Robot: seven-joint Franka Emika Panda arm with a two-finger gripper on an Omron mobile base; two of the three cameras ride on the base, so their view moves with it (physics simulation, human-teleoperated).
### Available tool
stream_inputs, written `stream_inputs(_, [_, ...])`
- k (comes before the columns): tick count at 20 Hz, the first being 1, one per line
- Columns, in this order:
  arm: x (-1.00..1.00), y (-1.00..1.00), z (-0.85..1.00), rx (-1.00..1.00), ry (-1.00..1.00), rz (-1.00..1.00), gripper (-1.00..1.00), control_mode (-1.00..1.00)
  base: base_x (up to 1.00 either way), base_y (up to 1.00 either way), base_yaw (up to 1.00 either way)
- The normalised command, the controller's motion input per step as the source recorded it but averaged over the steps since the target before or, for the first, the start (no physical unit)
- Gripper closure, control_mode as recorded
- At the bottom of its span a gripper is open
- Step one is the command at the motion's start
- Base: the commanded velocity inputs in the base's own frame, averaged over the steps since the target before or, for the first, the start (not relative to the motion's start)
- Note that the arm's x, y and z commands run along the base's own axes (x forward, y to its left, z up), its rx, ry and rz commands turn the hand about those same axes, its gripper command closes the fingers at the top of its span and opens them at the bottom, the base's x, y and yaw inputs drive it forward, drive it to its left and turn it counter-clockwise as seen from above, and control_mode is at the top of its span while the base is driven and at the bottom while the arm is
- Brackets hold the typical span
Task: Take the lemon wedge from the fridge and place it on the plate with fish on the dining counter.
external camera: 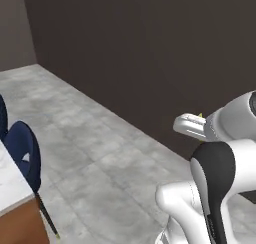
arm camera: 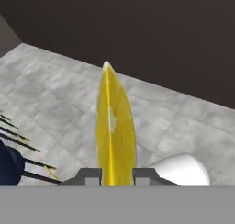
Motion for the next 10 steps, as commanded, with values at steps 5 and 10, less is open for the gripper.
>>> stream_inputs(5, [0.0,0.0,0.0,0.0,0.0,0.0,1.0,1.0,1.0,-0.64,0.46])
stream_inputs(10, [0.0,0.0,0.0,0.0,0.0,0.0,1.0,1.0,1.0,-0.4,0.54])
